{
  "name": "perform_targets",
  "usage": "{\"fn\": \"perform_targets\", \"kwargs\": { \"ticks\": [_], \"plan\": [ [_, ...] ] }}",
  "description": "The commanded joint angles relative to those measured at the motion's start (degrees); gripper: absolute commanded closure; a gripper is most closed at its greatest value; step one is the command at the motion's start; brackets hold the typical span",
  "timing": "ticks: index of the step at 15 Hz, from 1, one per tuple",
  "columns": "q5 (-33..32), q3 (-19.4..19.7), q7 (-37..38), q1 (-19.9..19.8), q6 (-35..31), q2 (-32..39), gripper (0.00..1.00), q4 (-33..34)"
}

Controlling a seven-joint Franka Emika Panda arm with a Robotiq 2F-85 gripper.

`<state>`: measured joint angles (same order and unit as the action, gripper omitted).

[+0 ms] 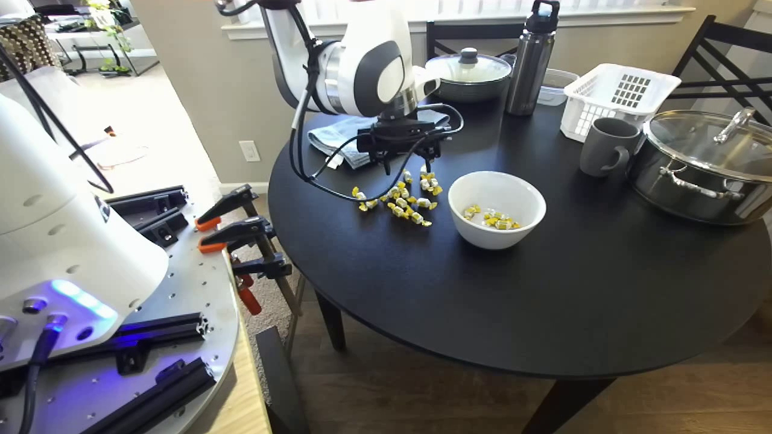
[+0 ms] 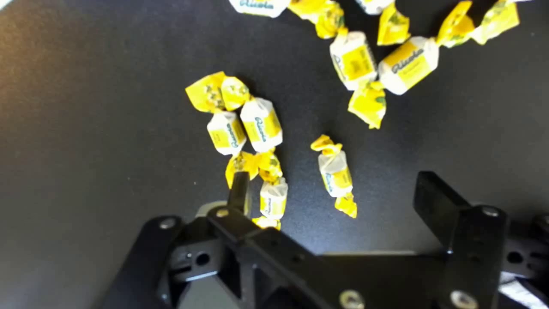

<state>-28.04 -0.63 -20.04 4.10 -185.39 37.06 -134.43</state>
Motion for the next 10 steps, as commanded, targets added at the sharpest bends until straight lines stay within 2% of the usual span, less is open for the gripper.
{"fn": "perform_targets", "kwargs": {
  "ticks": [1, 2, 10],
  "plan": [
    [0.15, -2.19, -3.17, -3.46, -0.18, 1.12, 0.25, -0.03],
    [0.1, -2.53, -3.43, -4.03, -0.12, 1.32, 0.27, -0.01],
    [0.05, -4.45, -4.38, -6.39, 0.14, 1.68, 0.8, -0.01]
  ]
}}
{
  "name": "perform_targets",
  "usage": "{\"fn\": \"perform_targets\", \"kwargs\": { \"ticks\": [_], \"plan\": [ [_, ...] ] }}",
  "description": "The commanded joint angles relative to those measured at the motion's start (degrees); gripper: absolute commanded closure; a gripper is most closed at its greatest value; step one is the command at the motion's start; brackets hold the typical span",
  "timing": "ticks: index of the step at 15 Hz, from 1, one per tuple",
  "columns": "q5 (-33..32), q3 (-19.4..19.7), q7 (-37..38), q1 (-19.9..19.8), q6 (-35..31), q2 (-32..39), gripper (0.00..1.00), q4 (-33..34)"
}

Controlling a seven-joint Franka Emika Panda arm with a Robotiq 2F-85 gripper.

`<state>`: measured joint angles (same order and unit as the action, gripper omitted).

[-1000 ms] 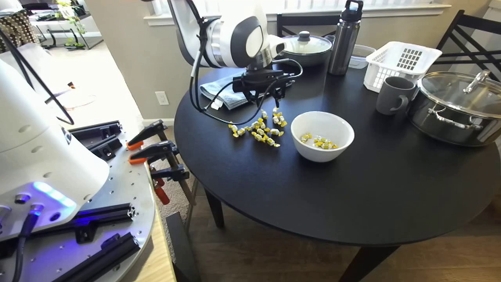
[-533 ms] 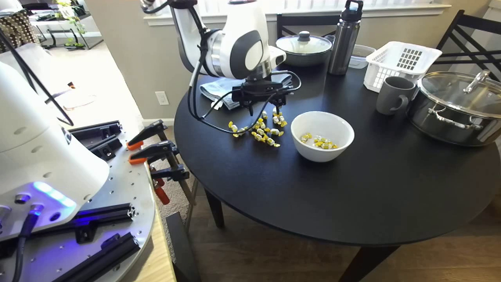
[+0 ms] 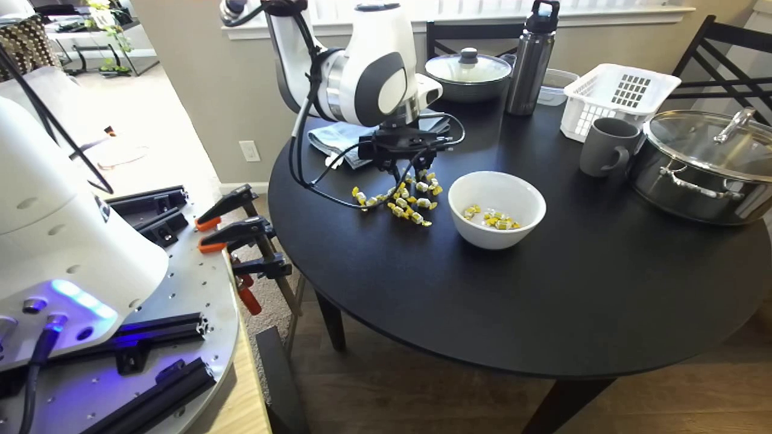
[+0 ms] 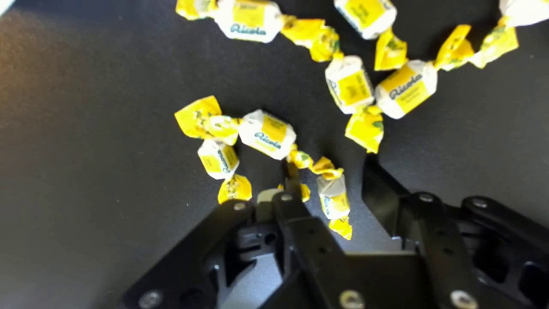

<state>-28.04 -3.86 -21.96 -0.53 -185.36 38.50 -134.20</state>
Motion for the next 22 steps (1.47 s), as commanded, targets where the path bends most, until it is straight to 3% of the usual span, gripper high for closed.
{"fn": "perform_targets", "kwargs": {
  "ticks": [1, 3, 4, 11, 17, 18, 20, 22],
  "plan": [
    [0.07, -1.26, -2.44, -1.76, 0.13, 0.19, 0.86, -0.27],
    [0.12, -1.21, -2.36, -1.66, 0.11, 0.06, 0.98, -0.33],
    [0.14, -1.14, -2.31, -1.58, 0.06, -0.13, 0.99, -0.47],
    [0.27, -0.8, -1.74, -1.8, 0.23, -4.74, 0.96, -2.95],
    [0.64, 0.99, -1.14, -2.61, 1.19, -17.18, 0.96, -7.94],
    [1.1, 3.71, -0.38, -0.62, 2.24, -19.63, 0.96, -8.61],
    [0.02, 13.7, 3.48, 6.58, 7.58, -23.96, 0.96, -8.56],
    [-3.64, 20.86, 6.48, 10.43, 14.12, -25.84, 0.96, -7.63]
  ]
}}
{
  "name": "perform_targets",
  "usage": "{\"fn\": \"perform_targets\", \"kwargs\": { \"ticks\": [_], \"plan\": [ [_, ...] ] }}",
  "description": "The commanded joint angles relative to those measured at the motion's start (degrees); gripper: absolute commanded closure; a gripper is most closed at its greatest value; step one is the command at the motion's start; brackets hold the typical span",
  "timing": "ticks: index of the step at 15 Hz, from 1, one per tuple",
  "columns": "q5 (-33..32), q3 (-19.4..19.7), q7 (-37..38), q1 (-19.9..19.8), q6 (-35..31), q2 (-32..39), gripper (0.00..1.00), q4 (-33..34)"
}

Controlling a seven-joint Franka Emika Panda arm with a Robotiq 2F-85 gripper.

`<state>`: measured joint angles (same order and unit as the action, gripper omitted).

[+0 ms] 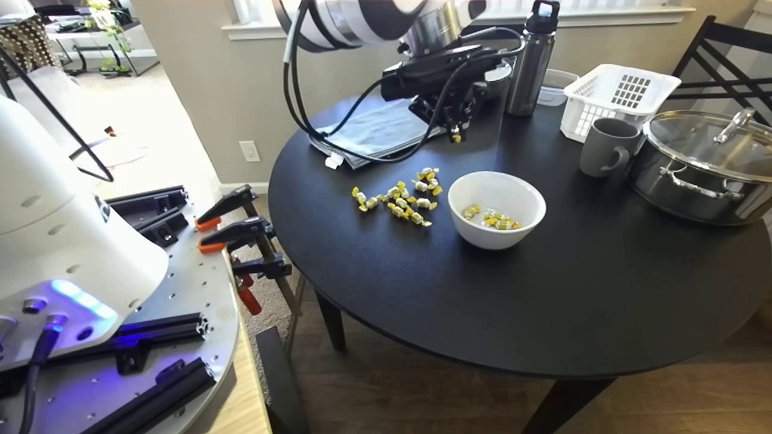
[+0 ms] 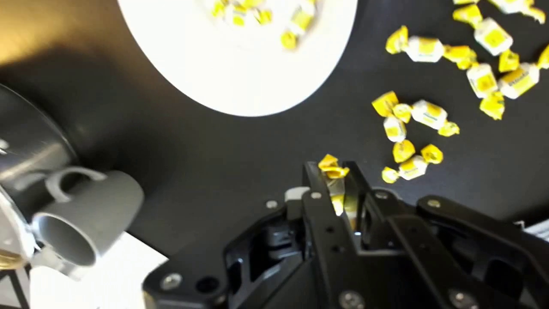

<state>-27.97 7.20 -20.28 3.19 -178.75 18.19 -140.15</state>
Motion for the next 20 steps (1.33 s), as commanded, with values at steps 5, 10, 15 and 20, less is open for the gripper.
{"fn": "perform_targets", "kwargs": {
  "ticks": [5, 10, 15, 20],
  "plan": [
    [-15.14, 18.29, 17.46, 12.48, 22.99, -6.19, 0.96, 0.01],
    [-22.77, 8.85, 28.26, 4.07, 22.67, -2.9, 0.96, 1.49],
    [-33.5, 14.0, 42.55, 8.6, 19.64, 0.31, 0.96, 3.91],
    [-39.74, 14.4, 50.98, 9.73, 18.25, 2.56, 0.47, 5.24]
  ]
}}
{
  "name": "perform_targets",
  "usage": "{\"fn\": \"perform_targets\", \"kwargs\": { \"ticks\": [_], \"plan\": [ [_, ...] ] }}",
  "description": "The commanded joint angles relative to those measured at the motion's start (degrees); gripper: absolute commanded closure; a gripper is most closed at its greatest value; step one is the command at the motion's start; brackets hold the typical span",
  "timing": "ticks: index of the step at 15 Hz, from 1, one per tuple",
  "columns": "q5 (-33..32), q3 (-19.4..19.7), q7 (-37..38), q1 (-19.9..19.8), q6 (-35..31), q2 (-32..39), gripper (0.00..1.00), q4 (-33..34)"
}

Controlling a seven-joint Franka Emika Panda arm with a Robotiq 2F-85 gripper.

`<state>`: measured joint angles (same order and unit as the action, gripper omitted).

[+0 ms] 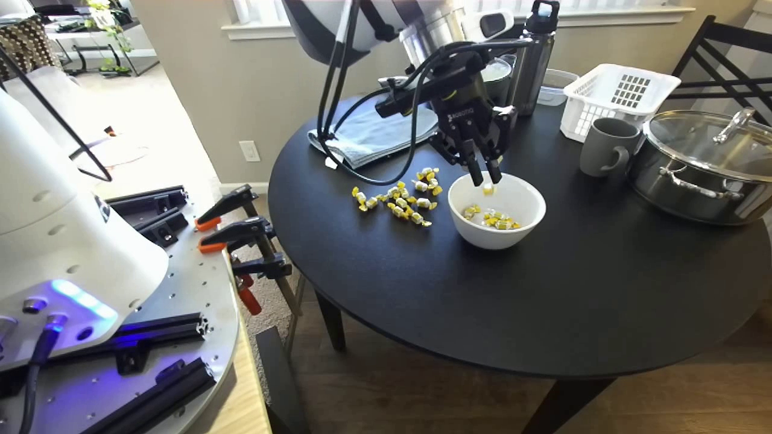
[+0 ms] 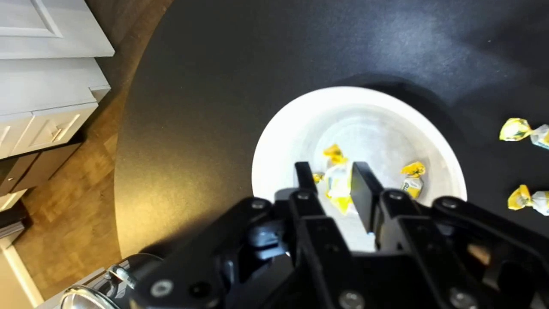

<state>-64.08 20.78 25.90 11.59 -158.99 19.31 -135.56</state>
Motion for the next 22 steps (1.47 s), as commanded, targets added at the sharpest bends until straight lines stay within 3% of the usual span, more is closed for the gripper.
{"fn": "perform_targets", "kwargs": {
  "ticks": [1, 6, 8, 13, 18, 19, 22],
  "plan": [
    [-4.03, 0.5, 5.25, 1.4, -2.31, 1.4, 0.4, 0.36],
    [-6.42, -0.85, 5.47, 1.95, -12.2, -0.57, 0.08, -1.26],
    [-3.03, -3.19, 1.73, 1.12, -15.59, 1.02, 0.0, -1.43],
    [0.87, -10.77, -3.75, -2.28, -22.75, 8.42, 0.0, -1.5],
    [8.52, -22.06, -10.25, -11.23, -17.62, 13.25, 0.0, -1.65],
    [14.87, -22.54, -14.96, -10.9, -16.48, 13.41, 0.0, -2.49],
    [24.8, -25.75, -22.49, -13.19, -12.02, 13.66, 0.0, -1.81]
  ]
}}
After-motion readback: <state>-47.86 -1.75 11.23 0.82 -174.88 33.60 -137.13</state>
